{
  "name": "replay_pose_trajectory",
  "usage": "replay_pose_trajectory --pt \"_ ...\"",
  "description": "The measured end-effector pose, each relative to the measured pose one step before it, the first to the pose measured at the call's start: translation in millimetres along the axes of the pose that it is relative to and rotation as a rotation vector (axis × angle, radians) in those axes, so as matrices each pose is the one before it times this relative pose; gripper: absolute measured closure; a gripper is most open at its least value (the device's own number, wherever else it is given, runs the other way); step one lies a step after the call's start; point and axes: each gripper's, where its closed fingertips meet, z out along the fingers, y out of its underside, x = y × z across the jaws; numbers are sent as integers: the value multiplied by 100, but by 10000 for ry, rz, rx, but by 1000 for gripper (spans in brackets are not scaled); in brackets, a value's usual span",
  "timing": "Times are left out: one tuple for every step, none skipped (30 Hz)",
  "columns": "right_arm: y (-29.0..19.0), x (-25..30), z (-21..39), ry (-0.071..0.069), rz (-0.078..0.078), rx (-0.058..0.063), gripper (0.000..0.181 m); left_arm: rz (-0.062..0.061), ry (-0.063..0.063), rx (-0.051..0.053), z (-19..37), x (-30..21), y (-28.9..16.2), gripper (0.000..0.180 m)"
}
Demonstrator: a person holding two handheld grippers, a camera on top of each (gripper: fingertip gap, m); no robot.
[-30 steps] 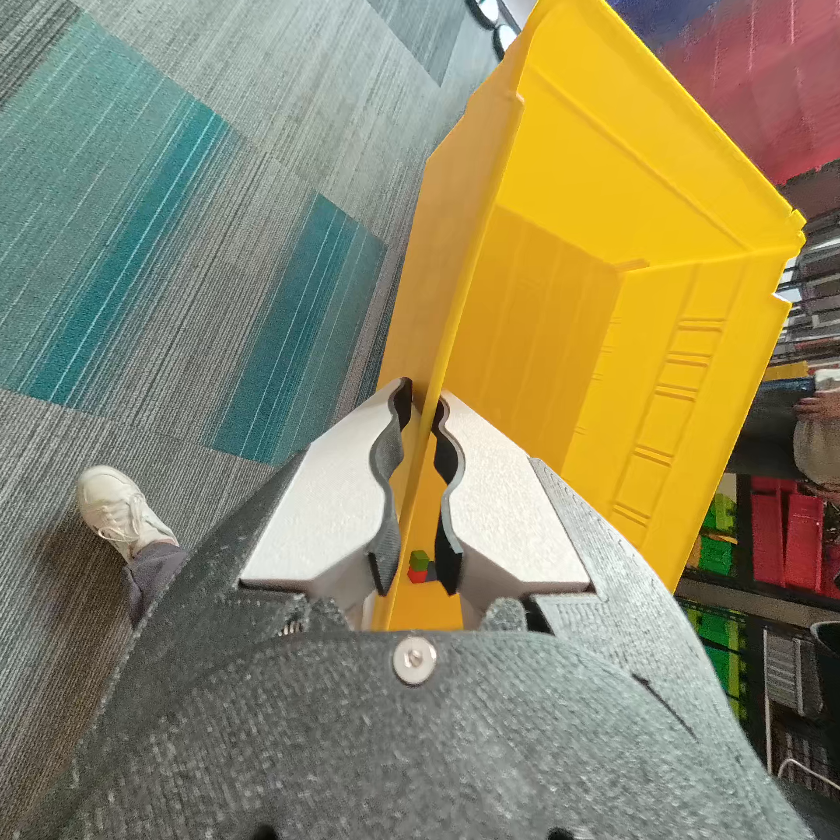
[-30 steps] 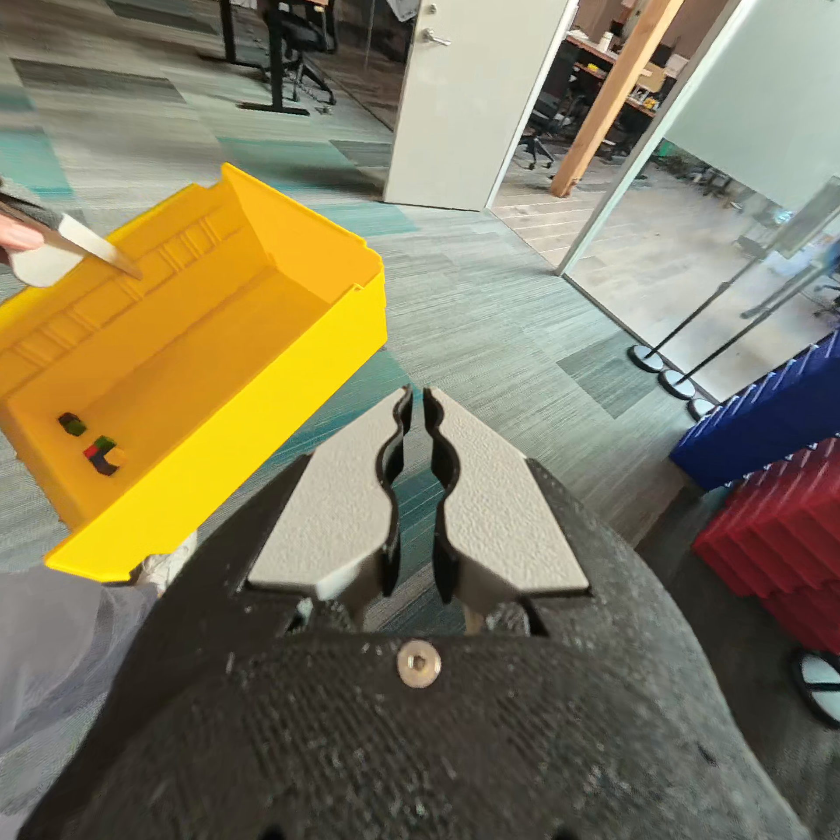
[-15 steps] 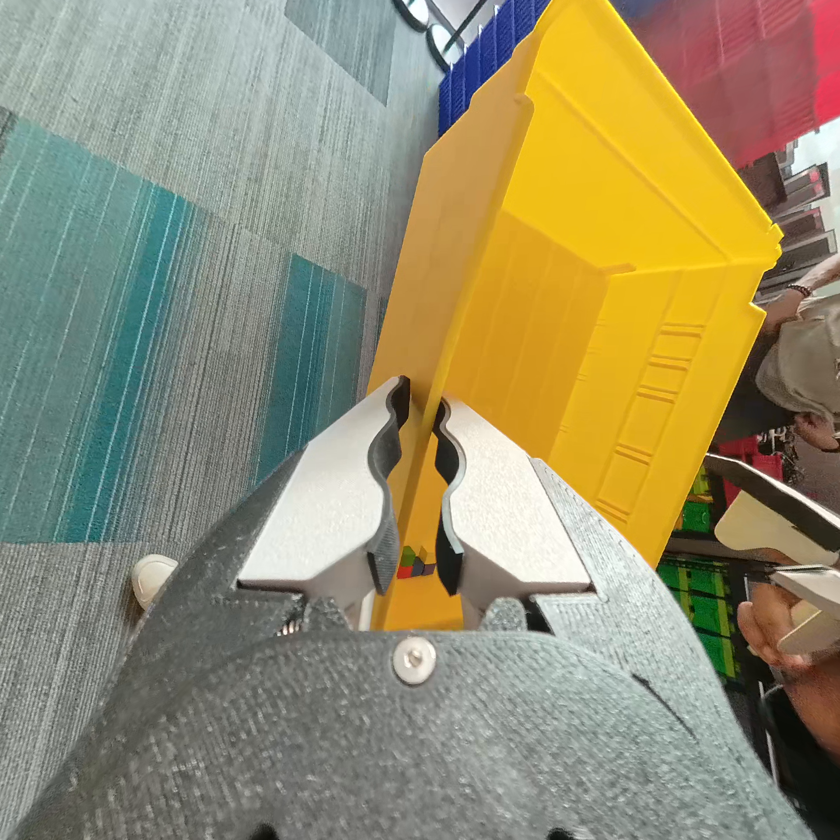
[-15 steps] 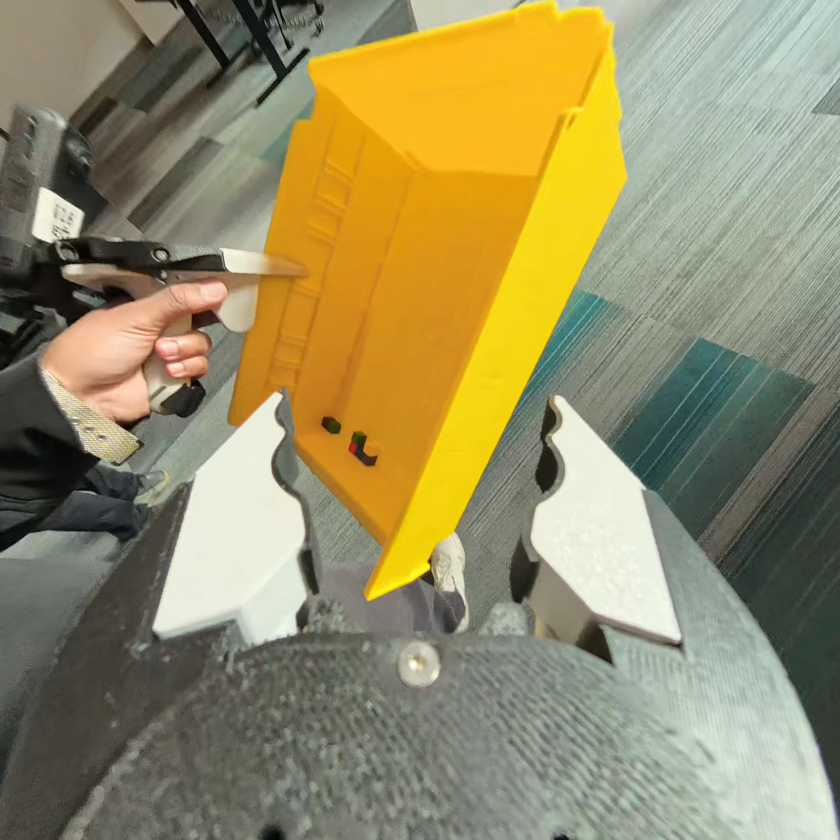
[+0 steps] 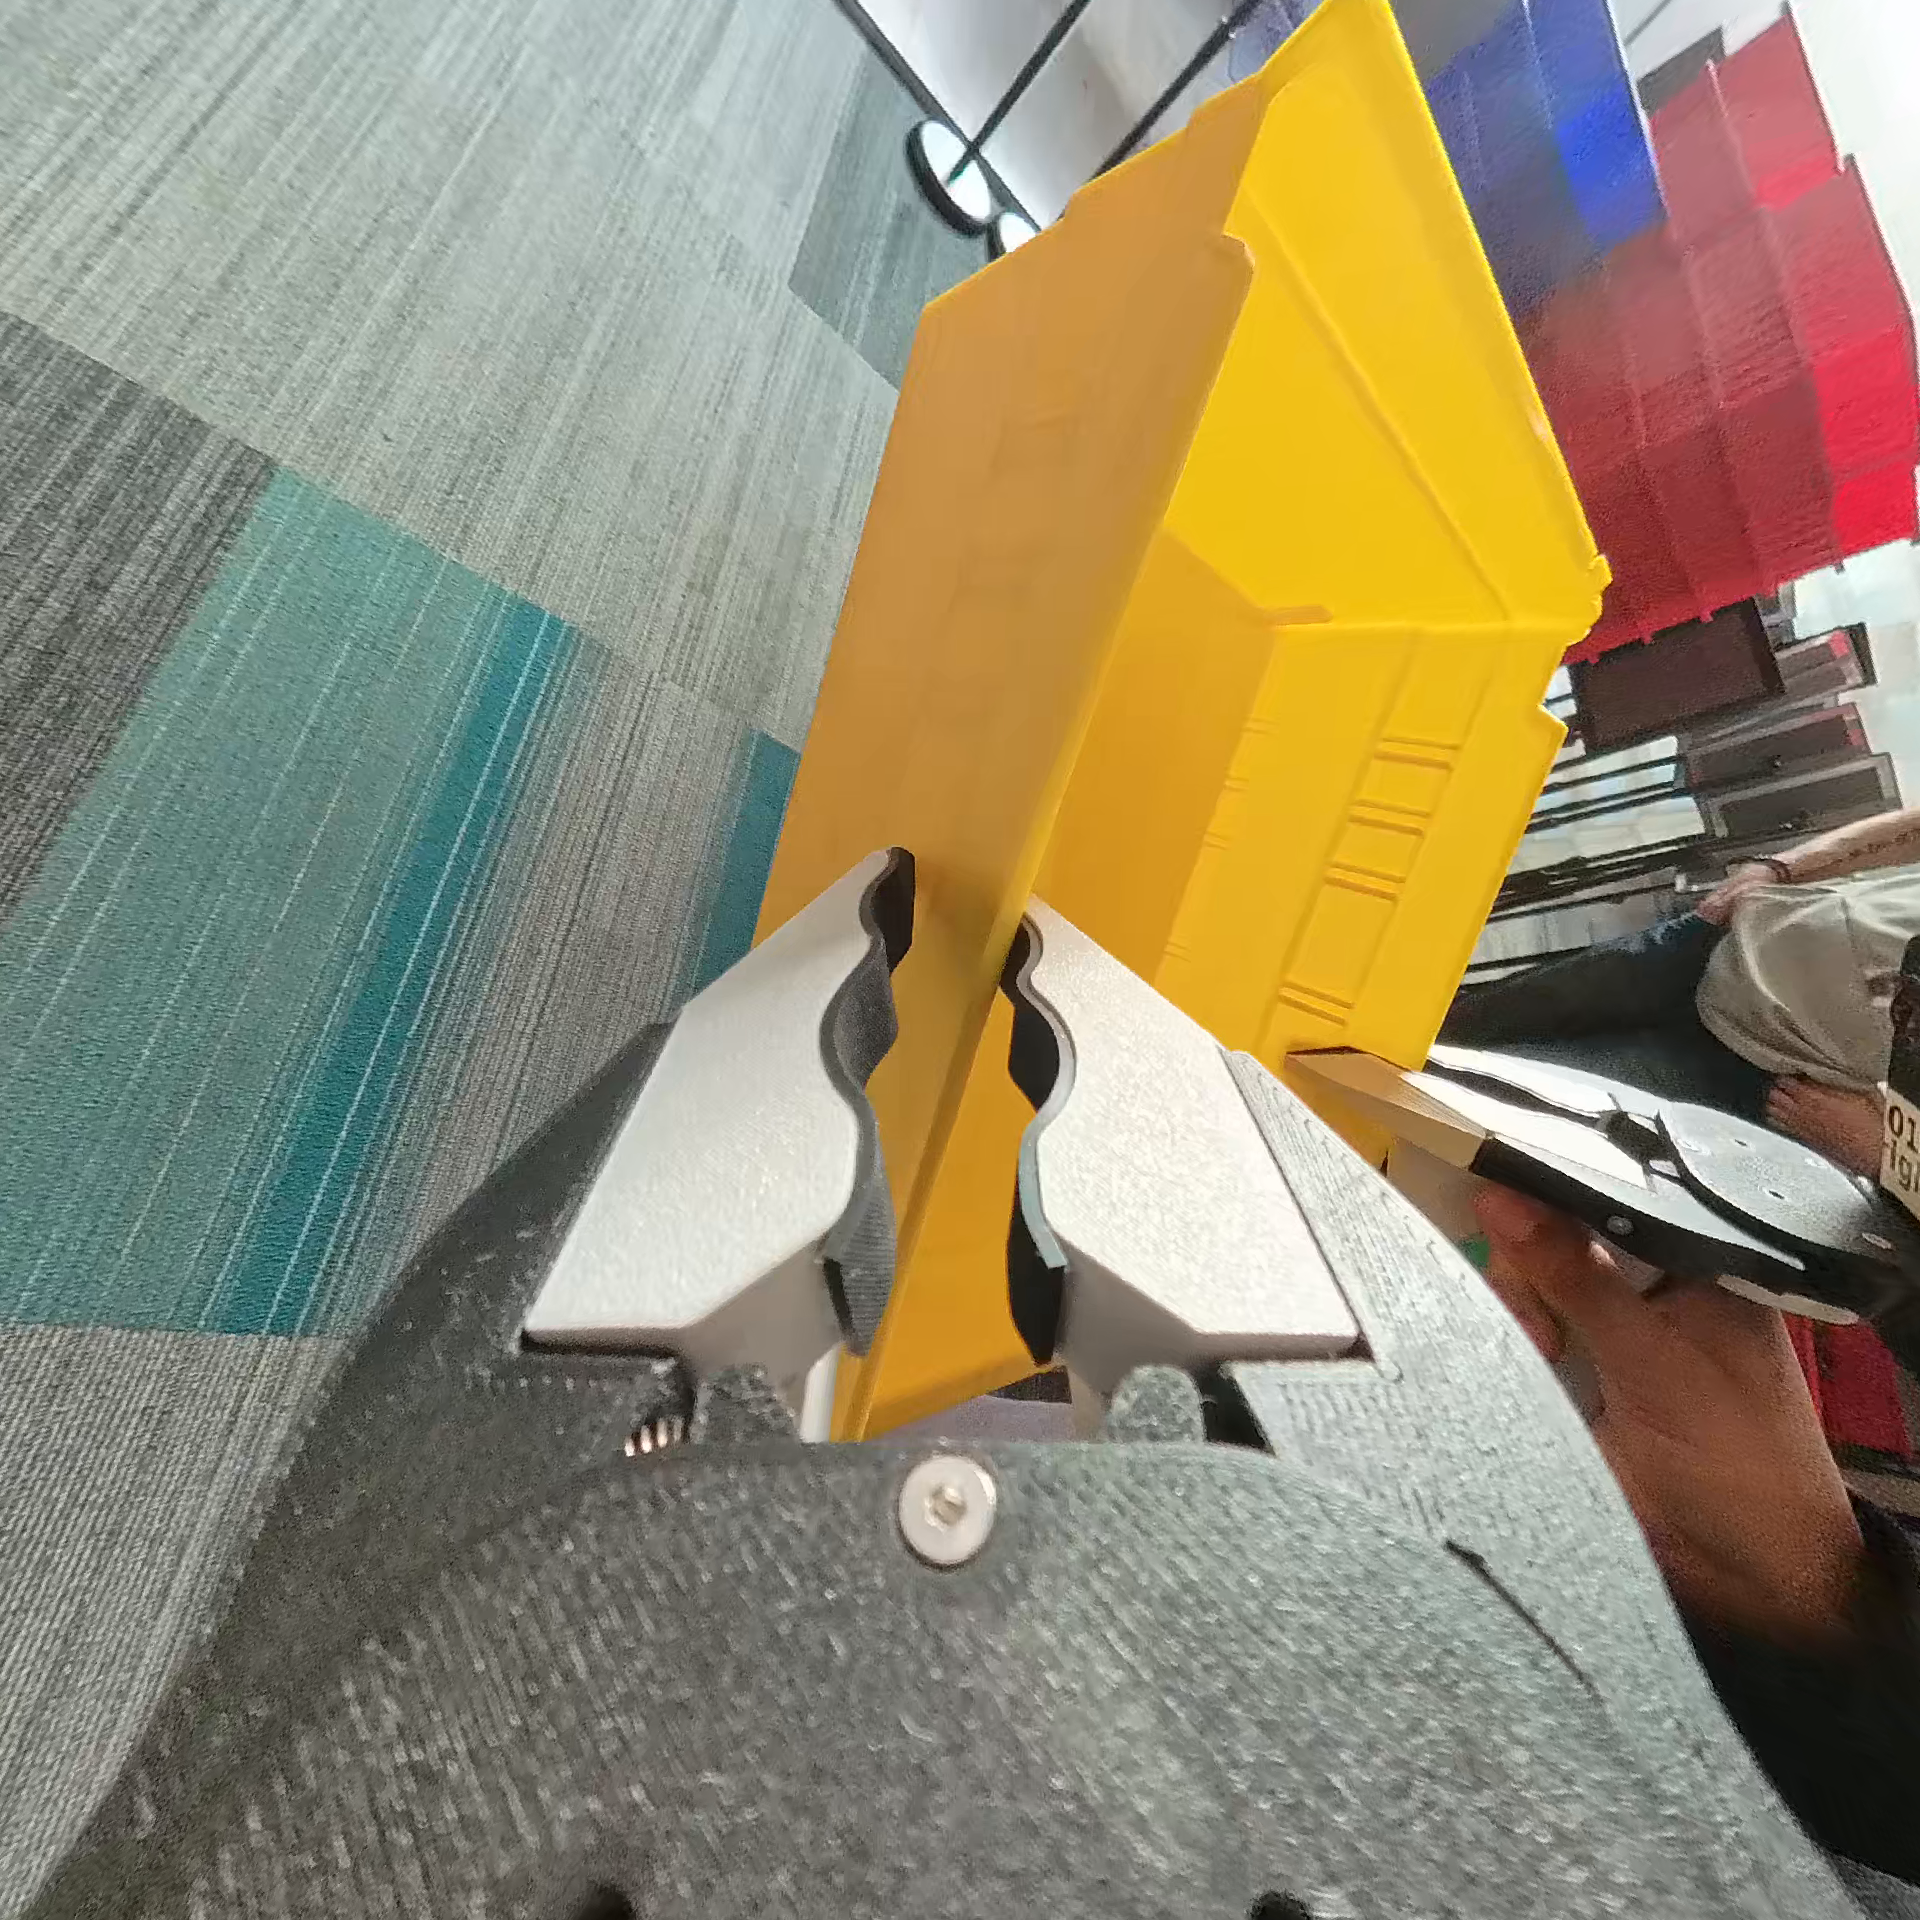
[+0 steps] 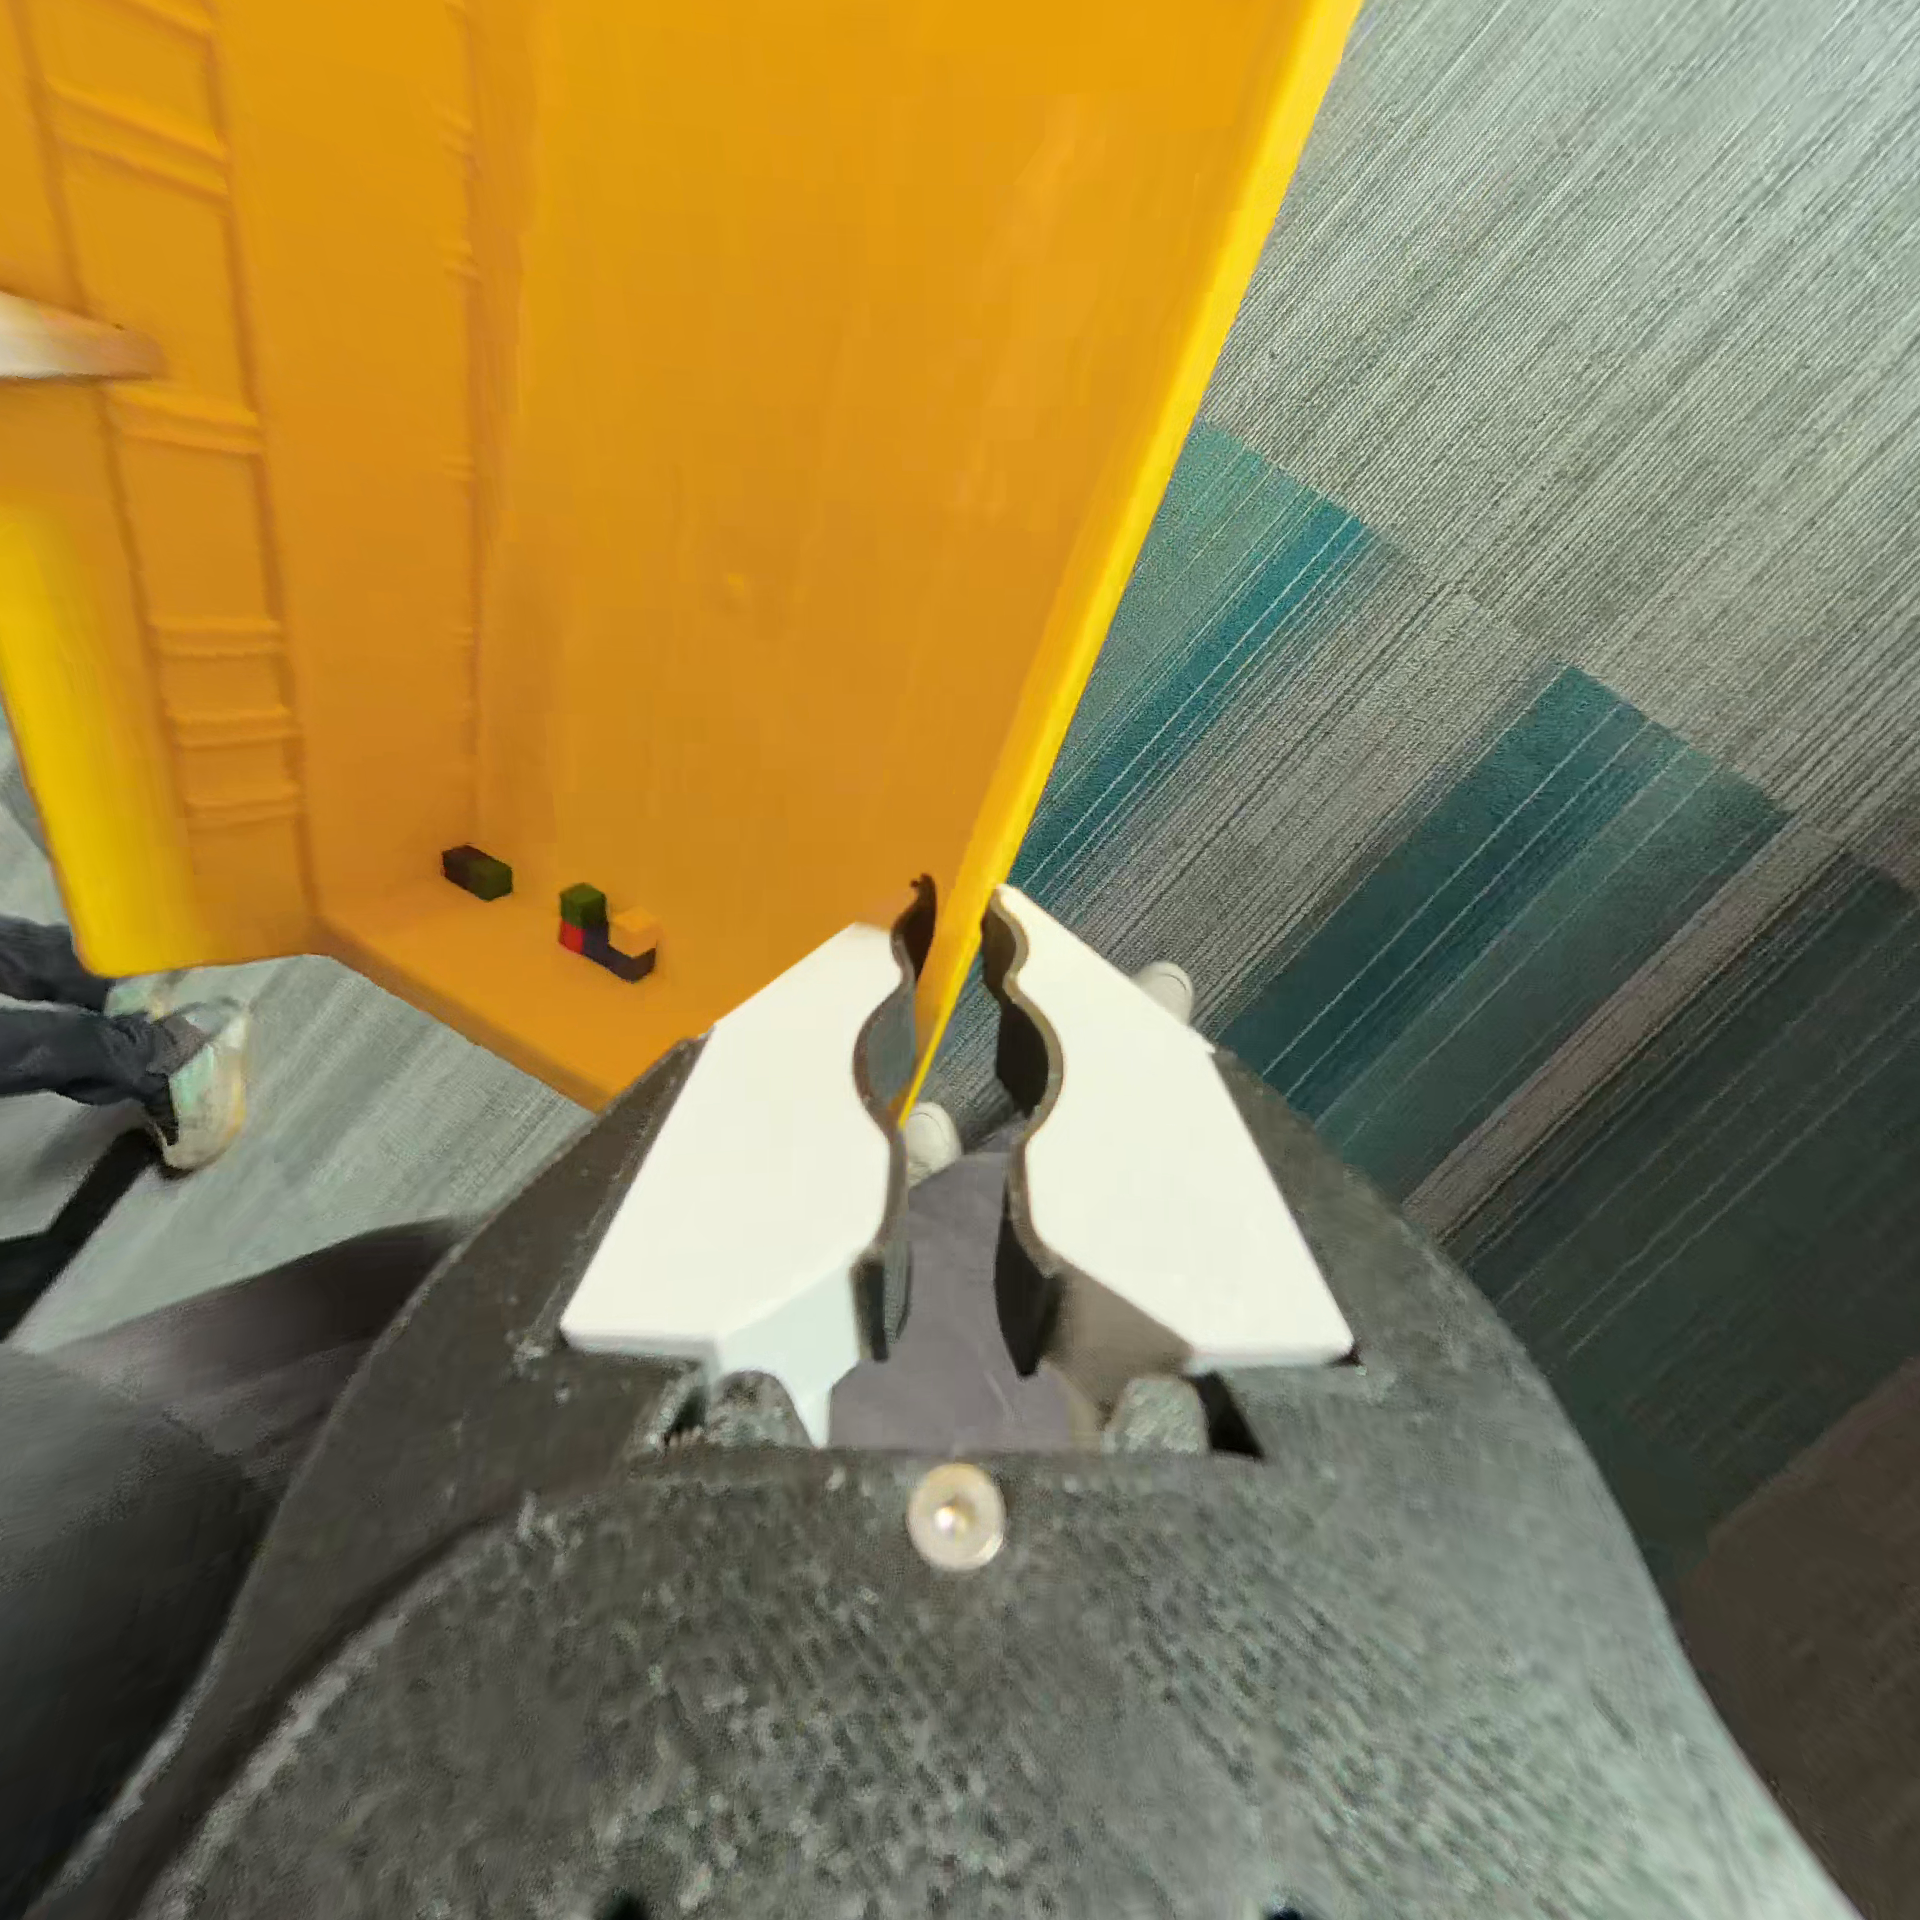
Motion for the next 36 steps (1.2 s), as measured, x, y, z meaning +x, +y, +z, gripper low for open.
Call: replay_pose_trajectory --pt "-787 -153 1110 -29 -434 -179 175 55 -227 130 -206 -649 -907 166" --pt "-1037 -78 1148 -99 -314 -71 176 82 -252 139 -61 -552 -782 165" --pt "-1223 -40 1119 -177 -195 13 177 121 -272 136 3 -630 -918 165" --pt "-1309 -26 1072 -260 -98 32 177 83 -267 145 91 -681 -894 164" --pt "-1388 54 1054 -283 -85 41 177 -42 -206 159 165 -689 -967 164" --pt "-1415 162 1036 -246 -145 33 178 -60 -182 142 299 -650 -904 164" --pt "-1440 316 1109 -216 -222 -36 178 -25 -234 81 383 -719 -801 164" --pt "-1362 315 1057 -189 -271 -111 178 -42 -279 50 482 -697 -747 164" --pt "-1244 271 909 -152 -281 -134 178 25 -297 -33 443 -631 -581 165" --pt "-1191 267 814 -161 -259 -108 178 188 -349 -51 390 -634 -526 167" --pt "-1164 246 759 -208 -213 -65 177 333 -346 -30 437 -575 -657 168" --pt "-1148 217 722 -236 -182 -27 176 389 -384 -46 369 -718 -502 170" --pt "-1141 146 711 -240 -198 -8 175 341 -379 -83 431 -743 -475 171" --pt "-1175 242 751 -211 -247 -33 175 214 -350 -50 423 -812 -443 172" --pt "-1098 211 806 -178 -281 -109 175 83 -282 -21 395 -787 -408 173" --pt "-1011 82 808 -159 -281 -168 175 -7 -263 -19 296 -787 -364 173" --pt "-1023 20 792 -153 -246 -171 175 25 -266 -31 275 -719 -486 173" --pt "-1093 -34 755 -153 -206 -129 175 129 -280 -44 248 -919 -398 174" --pt "-1155 -46 779 -140 -189 -84 174 177 -254 -42 285 -954 -468 174" --pt "-1187 -38 837 -121 -186 -65 174 142 -200 -27 315 -1087 -494 174" --pt "-1186 -61 915 -100 -176 -70 173 -16 -128 19 359 -1147 -581 175" --pt "-1203 -51 1002 -61 -151 -87 173 -252 -43 92 424 -1173 -714 175" --pt "-1257 -34 1071 -13 -135 -93 174 -498 52 114 510 -1291 -721 175" --pt "-1412 51 1267 35 -139 -95 174 -588 140 122 593 -1254 -798 175" --pt "-1425 -46 1240 48 -151 -96 174 -397 146 118 596 -1365 -1009 175" --pt "-1364 -212 1137 52 -145 -81 174 -161 57 65 564 -1529 -924 175" --pt "-1431 -260 1179 84 -133 -62 175 -17 46 28 593 -1588 -951 175" --pt "-1475 -316 1182 114 -132 -56 175 2 84 26 524 -1656 -934 175" --pt "-1515 -357 1148 108 -83 -49 175 -65 135 46 482 -1685 -986 175" --pt "-1553 -468 1036 53 27 -44 175 -143 149 19 365 -1705 -1158 174" --pt "-1585 -624 891 -8 113 -61 174 -207 147 -43 185 -1698 -1045 174" --pt "-1598 -738 772 -25 109 -72 174 -198 172 -38 -30 -1589 -1183 174" --pt "-1747 -709 820 -2 40 -22 174 -54 157 12 -197 -1450 -1299 173" --pt "-1726 -676 819 21 -28 57 174 120 83 33 -176 -1423 -1336 173" --pt "-1562 -626 796 41 -97 66 174 190 20 17 -118 -1463 -1226 173" --pt "-1447 -542 860 60 -160 2 174 179 2 4 -42 -1490 -1169 173"
